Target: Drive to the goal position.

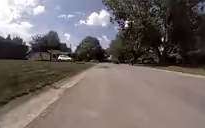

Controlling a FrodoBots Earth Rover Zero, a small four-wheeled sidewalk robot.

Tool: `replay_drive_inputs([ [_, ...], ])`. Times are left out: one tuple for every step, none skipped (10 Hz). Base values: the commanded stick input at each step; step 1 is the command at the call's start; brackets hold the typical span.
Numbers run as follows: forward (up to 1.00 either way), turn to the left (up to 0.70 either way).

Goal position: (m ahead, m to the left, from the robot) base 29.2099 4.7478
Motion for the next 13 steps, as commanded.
replay_drive_inputs([
  [1.00, 0.00],
  [1.00, 0.00],
  [1.00, 0.00],
  [1.00, 0.00],
  [1.00, 0.00],
  [1.00, 0.00],
  [1.00, 0.00],
  [1.00, 0.00],
  [1.00, 0.00],
  [1.00, 0.00],
  [1.00, 0.00],
  [1.00, 0.00],
  [1.00, 0.00],
])
